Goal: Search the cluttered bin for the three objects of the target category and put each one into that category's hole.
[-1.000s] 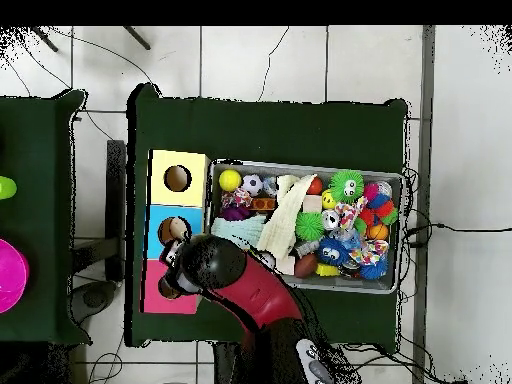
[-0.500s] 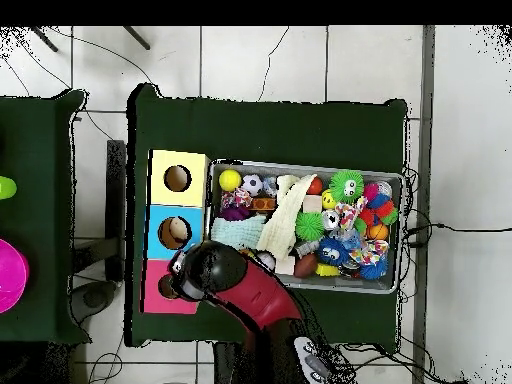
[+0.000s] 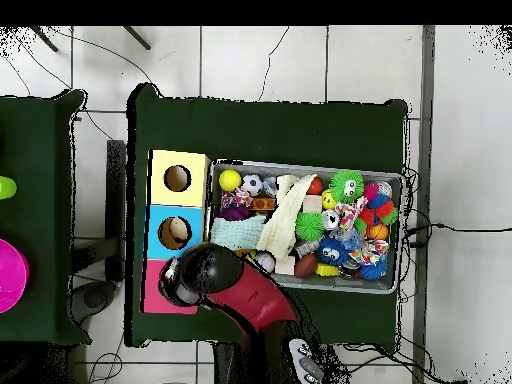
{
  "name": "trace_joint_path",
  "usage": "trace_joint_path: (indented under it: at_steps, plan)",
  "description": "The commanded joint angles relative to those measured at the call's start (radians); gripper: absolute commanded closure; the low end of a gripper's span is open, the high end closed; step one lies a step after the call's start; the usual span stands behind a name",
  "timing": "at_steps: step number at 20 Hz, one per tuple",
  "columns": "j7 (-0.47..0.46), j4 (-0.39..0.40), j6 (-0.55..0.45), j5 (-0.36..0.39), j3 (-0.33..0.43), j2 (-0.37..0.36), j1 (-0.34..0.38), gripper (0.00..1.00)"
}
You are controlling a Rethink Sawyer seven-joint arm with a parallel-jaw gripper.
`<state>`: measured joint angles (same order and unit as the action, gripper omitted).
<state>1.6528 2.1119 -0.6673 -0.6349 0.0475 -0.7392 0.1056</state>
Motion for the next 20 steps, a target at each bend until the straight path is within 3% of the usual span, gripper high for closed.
trace_joint_path:
  at_steps: [1, 11, 20]
  plan:
    - [0.294, 0.064, -0.062, -0.127, 0.084, -0.013, -0.02, 1.0]
    - [0.201, 0.115, 0.064, -0.232, 0.117, 0.045, -0.036, 1.0]
    - [0.222, 0.092, 0.101, -0.213, 0.101, 0.126, -0.065, 1.0]
